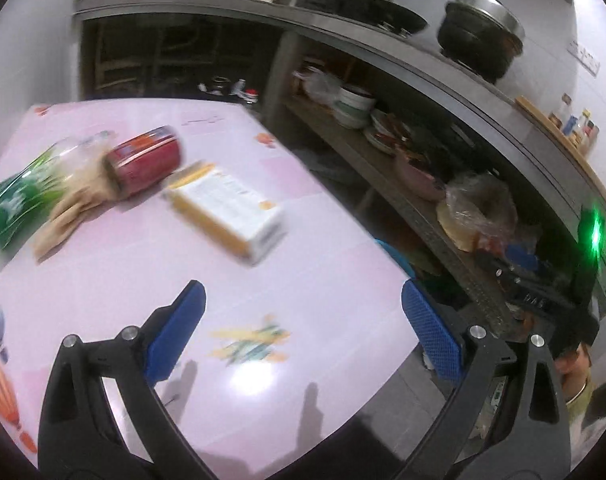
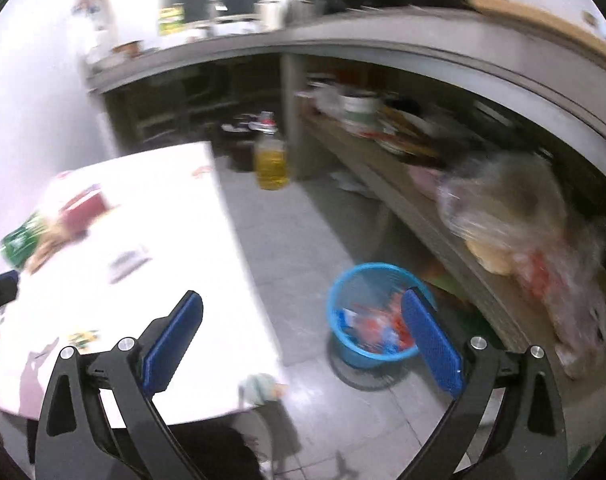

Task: Collect trash
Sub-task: 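Return both tools over the table toward the medicine box, then move the left tool to the red can while the right tool straddles the medicine box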

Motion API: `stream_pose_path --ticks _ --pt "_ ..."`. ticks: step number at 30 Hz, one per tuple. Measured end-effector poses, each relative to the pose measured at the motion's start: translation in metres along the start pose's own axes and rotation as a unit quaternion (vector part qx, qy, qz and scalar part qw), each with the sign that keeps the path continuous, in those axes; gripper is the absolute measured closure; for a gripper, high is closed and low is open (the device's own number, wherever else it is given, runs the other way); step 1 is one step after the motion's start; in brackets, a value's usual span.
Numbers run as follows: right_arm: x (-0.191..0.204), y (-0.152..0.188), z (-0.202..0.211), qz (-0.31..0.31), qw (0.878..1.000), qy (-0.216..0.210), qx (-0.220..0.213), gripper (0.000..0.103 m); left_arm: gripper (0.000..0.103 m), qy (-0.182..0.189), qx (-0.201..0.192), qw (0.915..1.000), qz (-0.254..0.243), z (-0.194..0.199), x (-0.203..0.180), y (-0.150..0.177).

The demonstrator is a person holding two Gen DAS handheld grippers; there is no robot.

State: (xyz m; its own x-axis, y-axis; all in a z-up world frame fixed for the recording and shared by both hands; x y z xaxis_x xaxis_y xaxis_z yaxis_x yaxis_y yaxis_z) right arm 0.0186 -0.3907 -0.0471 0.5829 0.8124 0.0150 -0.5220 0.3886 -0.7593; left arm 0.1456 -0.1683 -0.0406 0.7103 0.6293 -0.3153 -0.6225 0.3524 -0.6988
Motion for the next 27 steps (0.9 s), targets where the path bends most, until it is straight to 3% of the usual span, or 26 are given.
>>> stream_pose_path --ticks 7,12,18,22,27 --pt "0.074 -0.012 0.002 0.058 0.991 -0.119 0.0 0.007 0.009 -0.024 -0.02 0.9975 0.063 0.017 0.06 0.025" --pt "0.136 -0.026 -0.012 0.115 0.975 -0.191 0.015 0.007 0.009 -0.056 -0.041 0.9941 0.084 0.027 0.092 0.034" --pt "0.197 -0.04 -0.061 0.219 0.953 -0.205 0.042 0.007 0.009 -0.099 -0.051 0.9891 0.097 0.039 0.13 0.038" --pt "0.221 -0.042 -0.105 0.247 0.942 -0.209 0.084 0.007 0.009 -0.119 -0.058 0.9867 0.094 0.045 0.145 0.039" --pt "0.238 -0.044 -0.147 0.247 0.938 -0.209 0.123 0.007 0.009 -0.131 -0.059 0.9856 0.09 0.049 0.157 0.041"
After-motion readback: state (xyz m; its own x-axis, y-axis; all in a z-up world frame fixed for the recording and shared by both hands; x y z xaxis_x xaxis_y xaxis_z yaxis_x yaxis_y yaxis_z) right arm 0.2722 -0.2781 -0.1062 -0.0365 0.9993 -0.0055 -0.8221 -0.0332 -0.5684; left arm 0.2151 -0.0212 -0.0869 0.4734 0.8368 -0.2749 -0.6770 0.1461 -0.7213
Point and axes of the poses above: each gripper's, at about its wrist camera, not at the fingertips, and z roughly against the way its jaws point, x to its left, y to its underside, the point moved 6 cm from there along -z, roughly the way its jaws point, and after that the axes turned 2 degrees about -z, right-handed, at the moved point
